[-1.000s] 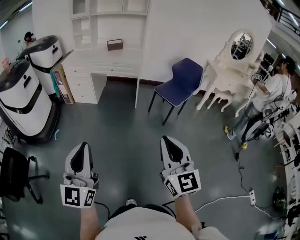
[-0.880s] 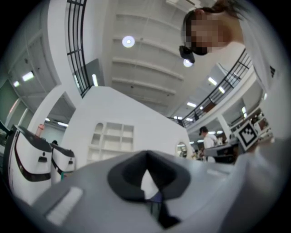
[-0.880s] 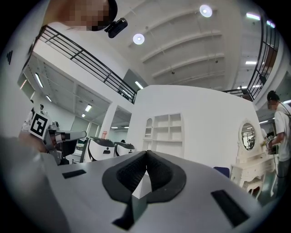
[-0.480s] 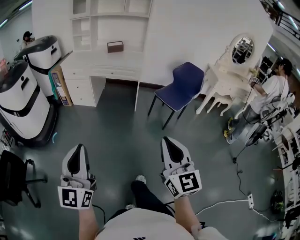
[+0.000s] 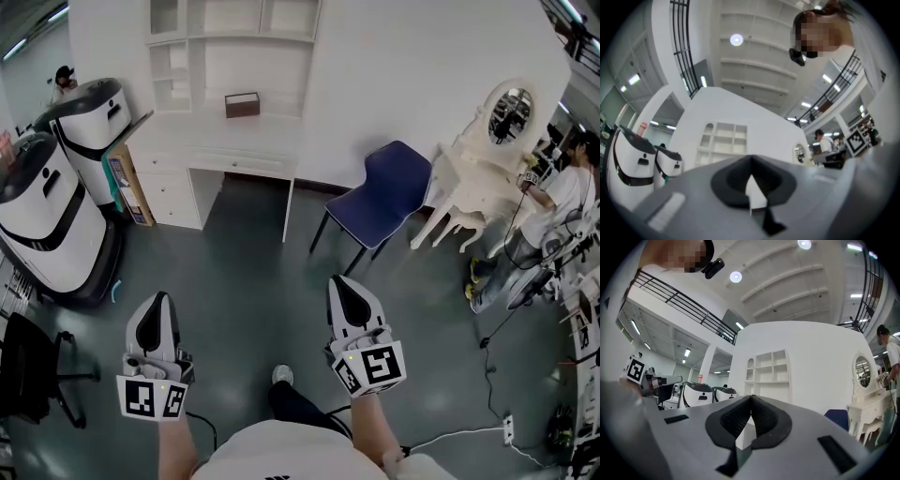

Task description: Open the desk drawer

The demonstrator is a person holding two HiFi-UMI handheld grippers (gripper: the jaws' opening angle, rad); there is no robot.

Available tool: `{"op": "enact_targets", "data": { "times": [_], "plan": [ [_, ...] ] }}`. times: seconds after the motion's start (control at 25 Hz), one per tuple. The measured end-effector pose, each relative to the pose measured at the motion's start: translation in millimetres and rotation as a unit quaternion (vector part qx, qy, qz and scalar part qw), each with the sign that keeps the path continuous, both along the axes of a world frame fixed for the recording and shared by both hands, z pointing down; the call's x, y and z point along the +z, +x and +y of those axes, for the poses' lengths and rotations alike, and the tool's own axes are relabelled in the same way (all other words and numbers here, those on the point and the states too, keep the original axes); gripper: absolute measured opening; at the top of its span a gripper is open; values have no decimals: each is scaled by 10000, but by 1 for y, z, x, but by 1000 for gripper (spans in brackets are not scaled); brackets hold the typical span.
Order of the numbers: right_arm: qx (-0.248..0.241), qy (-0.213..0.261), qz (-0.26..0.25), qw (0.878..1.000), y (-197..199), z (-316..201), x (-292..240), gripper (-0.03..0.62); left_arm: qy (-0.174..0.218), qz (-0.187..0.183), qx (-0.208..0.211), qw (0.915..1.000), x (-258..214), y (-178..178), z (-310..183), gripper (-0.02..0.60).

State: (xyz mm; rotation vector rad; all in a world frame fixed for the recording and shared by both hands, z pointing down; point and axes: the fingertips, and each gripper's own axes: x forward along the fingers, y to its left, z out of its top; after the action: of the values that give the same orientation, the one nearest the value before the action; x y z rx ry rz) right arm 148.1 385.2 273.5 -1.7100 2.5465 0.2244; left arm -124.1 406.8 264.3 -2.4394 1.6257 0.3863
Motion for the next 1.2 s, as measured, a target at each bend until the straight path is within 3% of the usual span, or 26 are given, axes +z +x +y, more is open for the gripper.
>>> {"op": "enact_targets", "data": {
  "times": [0.4,0.68,1.04,1.2],
  "plan": [
    [-191,36,22,9998,28,-128,-11,-12,61,48,-108,9999,-10,31,-128,3],
    [-287,-16,-99,9995,54,-188,-7,-12,89,-29,-63,9999,-15,66,-176,3],
    [-521,-325,-300,9977,35,-238,20,-12,-219,-153,-341,9991,5,43,-216,3],
    [-407,-326,-226,9984,27,-269,23,-12,-218,-44,-221,9995,11,33,-254,3]
  ]
}}
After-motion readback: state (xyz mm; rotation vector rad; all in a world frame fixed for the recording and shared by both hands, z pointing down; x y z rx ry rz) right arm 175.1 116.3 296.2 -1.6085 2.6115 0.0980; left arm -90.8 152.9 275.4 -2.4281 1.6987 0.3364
